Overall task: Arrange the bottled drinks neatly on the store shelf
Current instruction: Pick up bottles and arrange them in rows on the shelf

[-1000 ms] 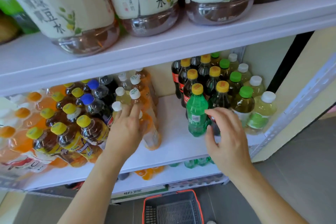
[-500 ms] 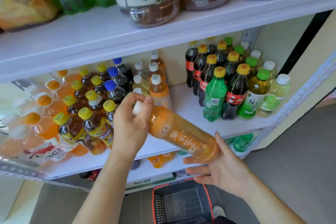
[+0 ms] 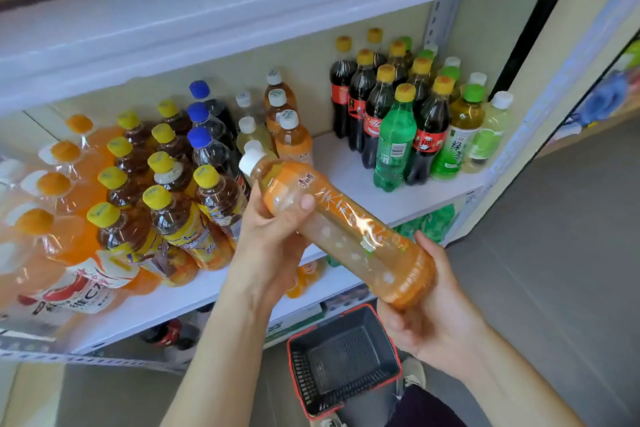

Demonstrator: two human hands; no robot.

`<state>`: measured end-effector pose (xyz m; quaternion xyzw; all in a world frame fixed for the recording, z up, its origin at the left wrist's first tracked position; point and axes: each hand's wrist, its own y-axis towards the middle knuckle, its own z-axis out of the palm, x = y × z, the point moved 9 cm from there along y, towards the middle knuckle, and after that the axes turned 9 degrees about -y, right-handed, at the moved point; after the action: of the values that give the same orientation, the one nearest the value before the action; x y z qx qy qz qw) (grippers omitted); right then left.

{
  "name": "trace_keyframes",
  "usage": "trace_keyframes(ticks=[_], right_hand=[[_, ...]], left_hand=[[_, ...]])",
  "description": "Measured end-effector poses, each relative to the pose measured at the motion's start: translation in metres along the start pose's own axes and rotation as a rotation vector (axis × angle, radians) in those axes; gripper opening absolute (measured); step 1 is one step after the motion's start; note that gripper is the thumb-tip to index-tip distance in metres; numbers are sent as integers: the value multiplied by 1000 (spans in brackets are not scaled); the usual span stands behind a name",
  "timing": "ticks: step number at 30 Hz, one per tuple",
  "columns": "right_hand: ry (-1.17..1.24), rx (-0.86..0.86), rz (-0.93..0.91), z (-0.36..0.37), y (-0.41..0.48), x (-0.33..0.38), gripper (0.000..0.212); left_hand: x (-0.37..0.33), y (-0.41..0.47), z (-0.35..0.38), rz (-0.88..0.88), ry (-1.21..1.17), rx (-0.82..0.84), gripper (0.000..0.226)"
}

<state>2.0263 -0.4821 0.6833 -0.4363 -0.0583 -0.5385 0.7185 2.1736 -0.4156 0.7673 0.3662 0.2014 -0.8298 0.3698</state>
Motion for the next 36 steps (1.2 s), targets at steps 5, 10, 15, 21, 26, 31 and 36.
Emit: trace_keyframes(ticks=[5, 10, 15, 21, 26, 31, 36], right_hand=[[-273, -38, -266, -4, -24, 35, 76], [-569, -143, -516, -10, -46, 80, 58], [-347, -15, -366, -22, -49, 95, 55], [-226, 233, -138, -30, -47, 88, 70], [-261, 179, -314, -48, -44, 108, 71], [-718, -74, -583, -58, -51, 132, 73], [-437, 32, -508, -45, -44, 127, 64]], left_hand=[[1, 0, -1, 88, 77, -172, 76], [8, 9, 16, 131, 154, -285, 56], [26, 17, 49, 36, -19, -143, 83], [46, 20, 85, 14, -89, -18, 98], [42, 27, 84, 133, 34, -166, 77], [34, 33, 84, 216, 177, -233, 84], [43, 41, 80, 53, 124, -144, 74]])
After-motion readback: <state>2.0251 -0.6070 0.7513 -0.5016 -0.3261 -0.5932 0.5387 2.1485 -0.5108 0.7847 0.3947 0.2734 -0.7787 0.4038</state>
